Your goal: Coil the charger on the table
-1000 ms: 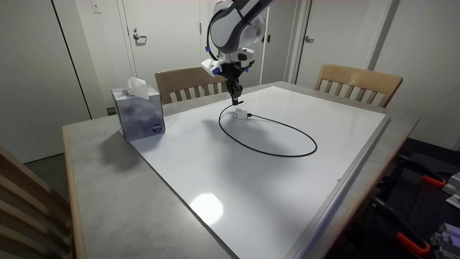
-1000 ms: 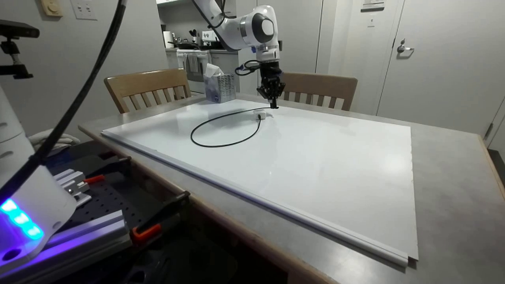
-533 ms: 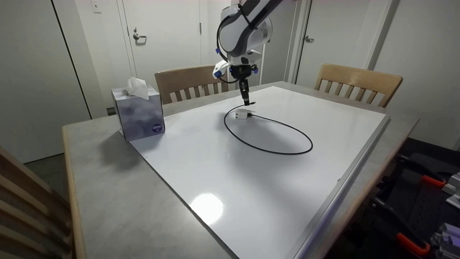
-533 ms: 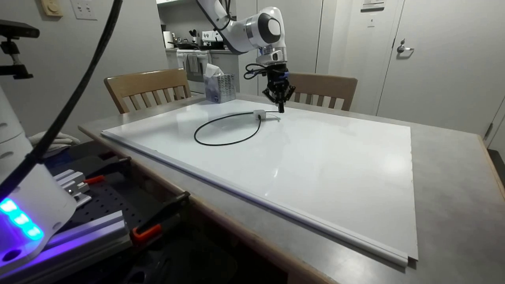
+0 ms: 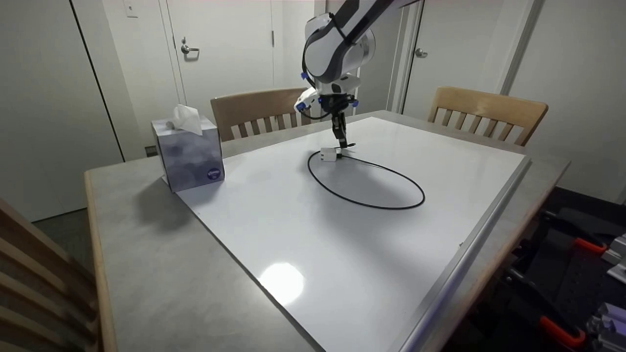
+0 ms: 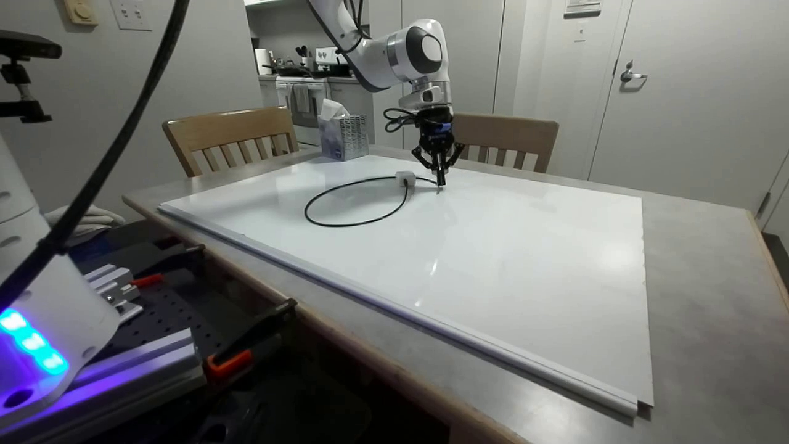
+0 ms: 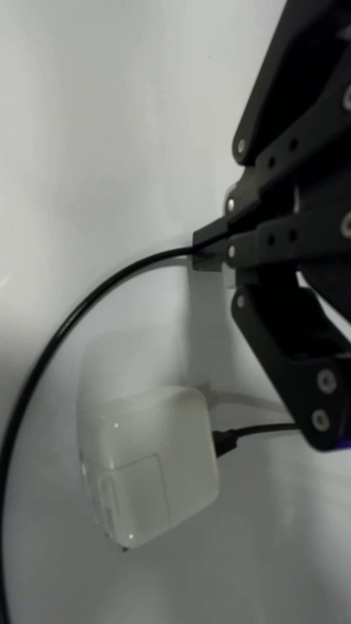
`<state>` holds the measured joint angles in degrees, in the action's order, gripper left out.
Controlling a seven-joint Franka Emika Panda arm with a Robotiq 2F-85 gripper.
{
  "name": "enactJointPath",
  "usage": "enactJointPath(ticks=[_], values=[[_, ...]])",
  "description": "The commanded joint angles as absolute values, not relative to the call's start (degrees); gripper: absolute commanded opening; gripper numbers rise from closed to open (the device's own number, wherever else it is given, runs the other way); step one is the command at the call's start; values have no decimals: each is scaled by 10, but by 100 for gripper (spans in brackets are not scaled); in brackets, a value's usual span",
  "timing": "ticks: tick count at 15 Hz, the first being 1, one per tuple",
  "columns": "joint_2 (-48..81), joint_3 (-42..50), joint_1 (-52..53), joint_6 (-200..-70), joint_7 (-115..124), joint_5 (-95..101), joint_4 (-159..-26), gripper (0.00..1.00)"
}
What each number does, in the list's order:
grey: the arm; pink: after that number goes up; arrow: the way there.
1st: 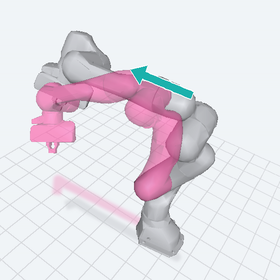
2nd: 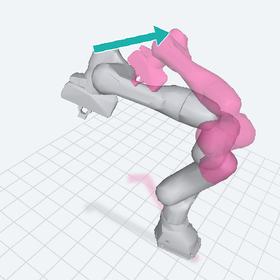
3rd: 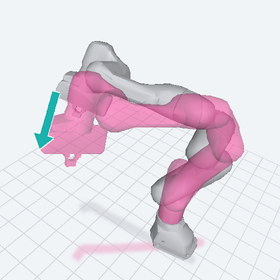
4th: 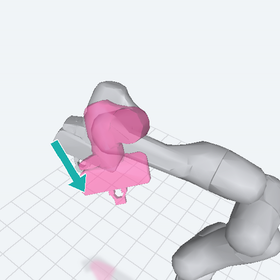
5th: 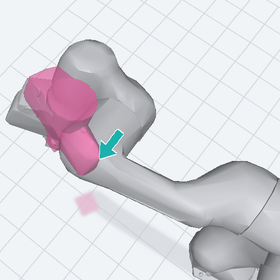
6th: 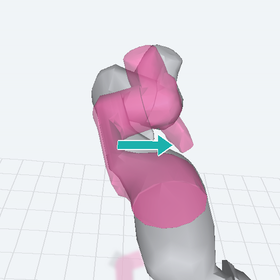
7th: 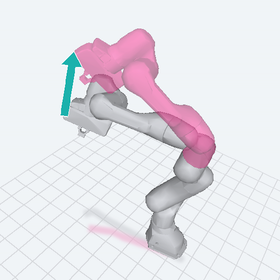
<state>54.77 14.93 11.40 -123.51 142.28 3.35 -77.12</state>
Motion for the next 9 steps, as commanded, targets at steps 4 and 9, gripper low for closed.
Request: enactJointPath(ticks=[4, 9], values=[[575, 292, 187, -1120, 1503, -54, -755, 1], [649, 524, 301, -1042, 1491, -241, -778, 1]])
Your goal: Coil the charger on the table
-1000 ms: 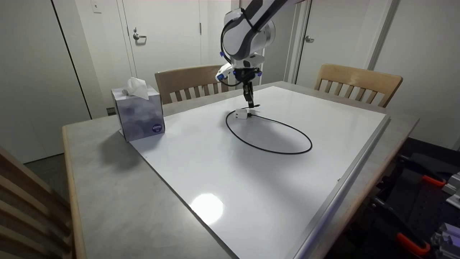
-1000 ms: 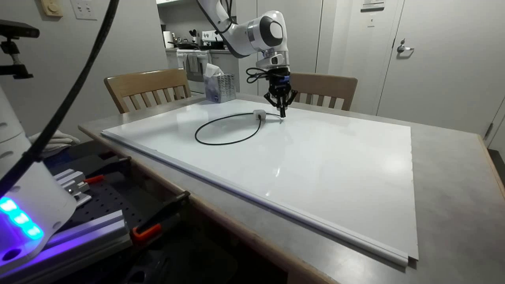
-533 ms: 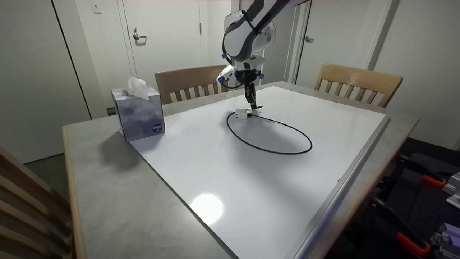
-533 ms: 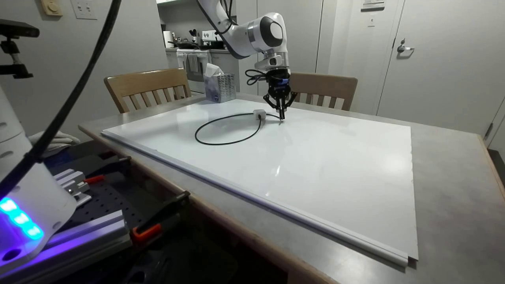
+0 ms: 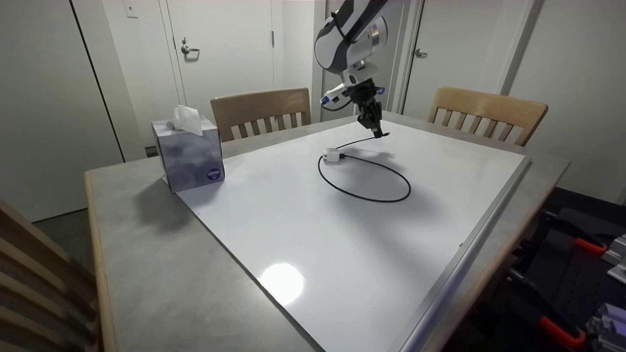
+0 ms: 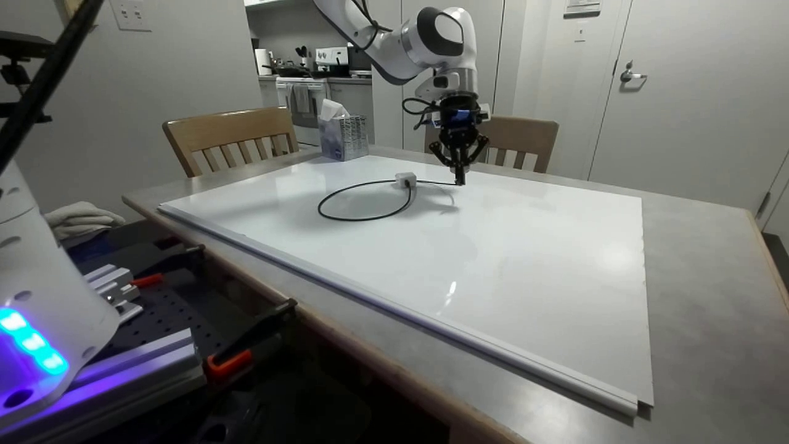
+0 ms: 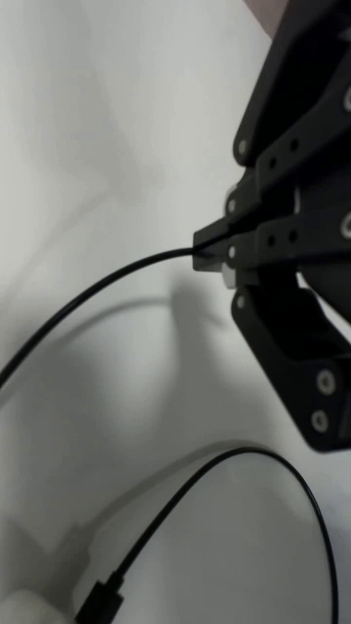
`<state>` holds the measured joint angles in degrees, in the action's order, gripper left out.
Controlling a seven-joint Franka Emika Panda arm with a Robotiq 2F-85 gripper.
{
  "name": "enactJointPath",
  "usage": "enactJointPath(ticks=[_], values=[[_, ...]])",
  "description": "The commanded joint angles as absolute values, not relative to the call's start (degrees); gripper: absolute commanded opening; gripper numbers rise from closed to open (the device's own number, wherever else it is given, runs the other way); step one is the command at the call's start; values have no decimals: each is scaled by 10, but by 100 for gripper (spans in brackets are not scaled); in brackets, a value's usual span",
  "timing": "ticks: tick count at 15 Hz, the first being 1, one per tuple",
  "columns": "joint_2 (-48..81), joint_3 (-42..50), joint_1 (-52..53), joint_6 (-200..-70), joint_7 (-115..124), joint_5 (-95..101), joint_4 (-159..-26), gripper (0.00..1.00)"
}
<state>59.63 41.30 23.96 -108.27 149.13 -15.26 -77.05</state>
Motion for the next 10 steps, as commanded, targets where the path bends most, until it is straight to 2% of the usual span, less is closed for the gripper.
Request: enactJointPath(ticks=[1, 4, 6, 7, 8, 10], values=[[671, 568, 326, -1019, 1491, -281, -785, 1], [755, 686, 388, -909, 1491, -411, -792, 1], [759, 687, 394, -900, 1491, -462, -809, 1], [763, 687, 398, -900, 1492, -485, -816, 29], [767, 689, 407, -907, 1492, -508, -831, 31], [776, 694, 416, -908, 1493, -541, -851, 44]])
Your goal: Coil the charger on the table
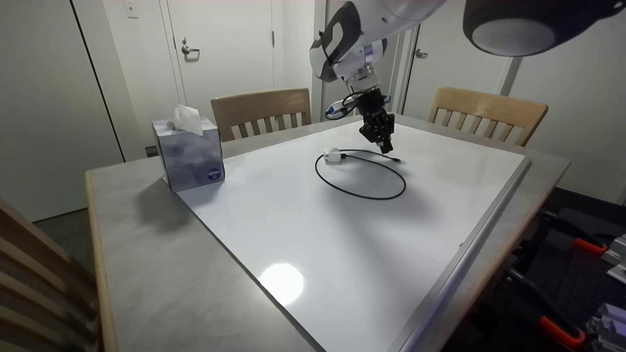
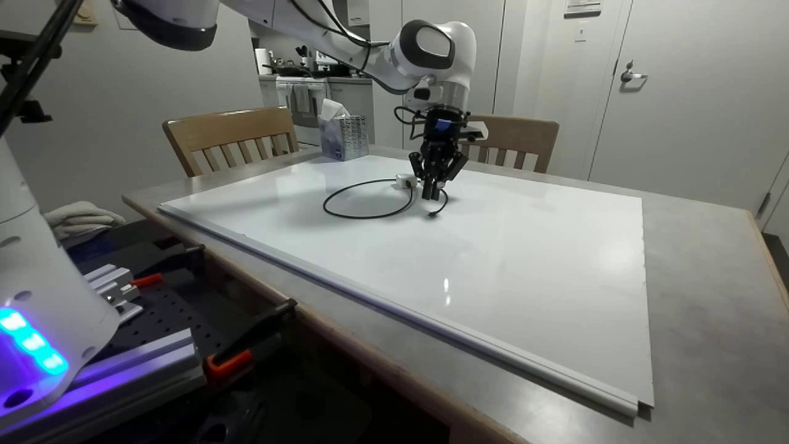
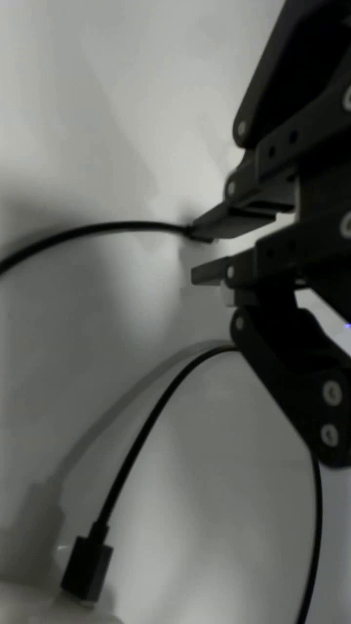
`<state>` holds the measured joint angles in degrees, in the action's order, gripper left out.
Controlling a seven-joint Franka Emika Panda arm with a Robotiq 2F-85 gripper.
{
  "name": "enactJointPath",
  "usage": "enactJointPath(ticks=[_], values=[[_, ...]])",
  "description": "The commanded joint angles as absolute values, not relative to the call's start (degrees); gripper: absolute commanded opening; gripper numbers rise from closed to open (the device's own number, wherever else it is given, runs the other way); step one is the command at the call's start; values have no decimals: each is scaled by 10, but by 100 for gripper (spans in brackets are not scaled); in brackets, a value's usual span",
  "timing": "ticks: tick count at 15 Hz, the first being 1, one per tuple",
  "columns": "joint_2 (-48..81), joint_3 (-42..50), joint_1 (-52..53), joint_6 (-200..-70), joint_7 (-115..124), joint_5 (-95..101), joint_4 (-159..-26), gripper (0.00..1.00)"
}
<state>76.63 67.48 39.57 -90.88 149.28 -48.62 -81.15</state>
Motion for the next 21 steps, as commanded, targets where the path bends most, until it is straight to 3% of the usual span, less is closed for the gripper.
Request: enactJointPath(ticks=[1, 6, 8, 21], values=[[778, 695, 417, -909, 1493, -551, -859, 51], [753, 685, 415, -908, 1474, -532, -869, 86], [670, 616, 392, -970, 1464, -442, -885, 98], [346, 314, 255, -1186, 1330, -10, -978, 100]])
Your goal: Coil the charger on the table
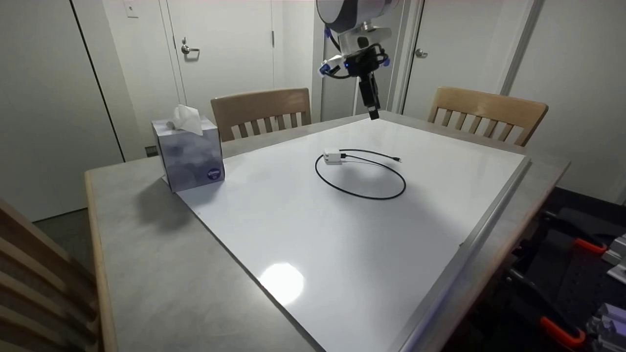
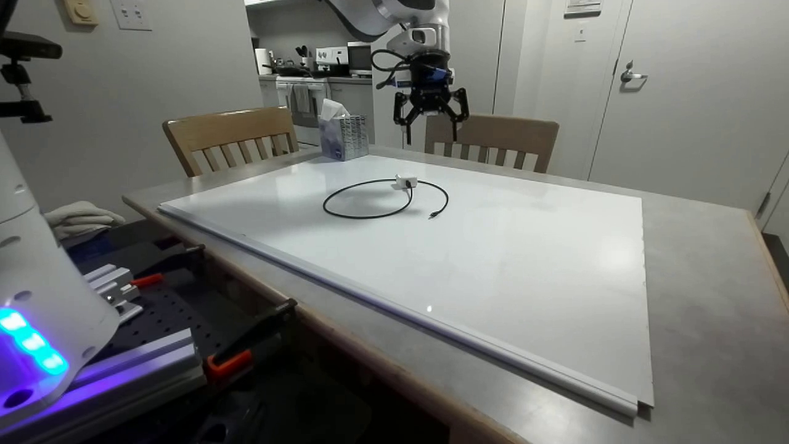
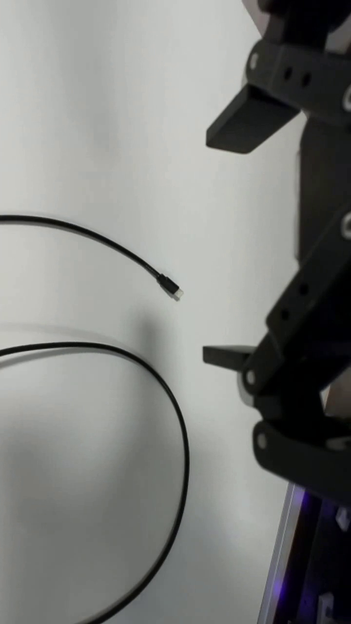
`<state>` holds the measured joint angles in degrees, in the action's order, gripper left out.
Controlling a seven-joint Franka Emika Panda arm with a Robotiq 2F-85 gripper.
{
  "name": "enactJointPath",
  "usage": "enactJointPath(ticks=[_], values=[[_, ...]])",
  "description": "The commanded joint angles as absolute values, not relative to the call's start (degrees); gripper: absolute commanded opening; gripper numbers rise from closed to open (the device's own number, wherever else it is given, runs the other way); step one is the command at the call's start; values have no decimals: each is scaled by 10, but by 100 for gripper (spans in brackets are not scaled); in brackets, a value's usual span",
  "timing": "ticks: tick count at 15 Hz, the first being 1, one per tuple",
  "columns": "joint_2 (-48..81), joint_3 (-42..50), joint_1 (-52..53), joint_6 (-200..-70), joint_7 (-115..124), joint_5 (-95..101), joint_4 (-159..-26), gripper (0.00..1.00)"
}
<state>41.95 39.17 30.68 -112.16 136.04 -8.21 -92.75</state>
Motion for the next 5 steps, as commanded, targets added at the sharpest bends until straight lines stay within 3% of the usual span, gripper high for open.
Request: enactJointPath(ticks=[1, 5], values=[[329, 289, 239, -1217, 1328, 19, -992, 100], [280, 198, 157, -1365, 1340, 63, -1044, 100]])
